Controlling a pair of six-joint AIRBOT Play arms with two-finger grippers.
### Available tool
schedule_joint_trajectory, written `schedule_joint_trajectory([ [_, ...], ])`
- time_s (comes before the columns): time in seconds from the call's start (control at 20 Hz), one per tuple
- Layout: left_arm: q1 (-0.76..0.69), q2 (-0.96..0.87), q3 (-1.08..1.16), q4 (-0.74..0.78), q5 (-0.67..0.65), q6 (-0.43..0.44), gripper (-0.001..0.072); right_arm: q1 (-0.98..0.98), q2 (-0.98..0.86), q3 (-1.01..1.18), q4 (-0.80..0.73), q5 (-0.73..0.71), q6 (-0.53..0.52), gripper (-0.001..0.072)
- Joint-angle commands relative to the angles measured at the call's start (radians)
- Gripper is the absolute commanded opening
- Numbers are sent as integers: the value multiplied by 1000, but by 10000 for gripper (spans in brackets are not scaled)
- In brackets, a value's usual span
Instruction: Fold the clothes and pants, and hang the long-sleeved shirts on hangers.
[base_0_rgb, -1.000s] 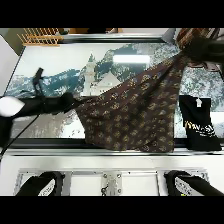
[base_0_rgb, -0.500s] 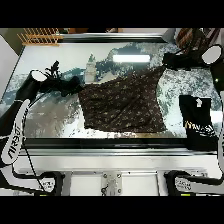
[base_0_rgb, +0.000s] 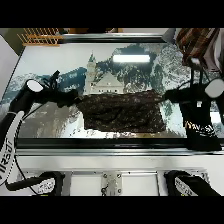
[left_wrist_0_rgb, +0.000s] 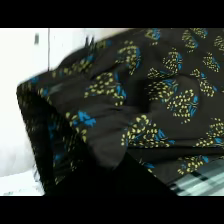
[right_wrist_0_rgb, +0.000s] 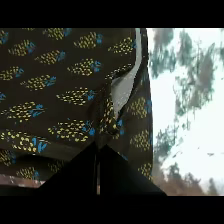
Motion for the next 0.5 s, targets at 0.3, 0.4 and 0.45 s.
schedule_joint_trajectory([
  [0.3, -60, 89, -333, 3, 111, 38, 13, 0, 120, -498, -8, -174, -2, 4],
  [0.4, -60, 89, -335, 2, 100, 38, 13, 0, 120, -504, 8, -172, -2, 6],
  [0.45, -59, 89, -335, 1, 89, 37, 12, 0, 121, -504, 25, -172, 1, 10],
])
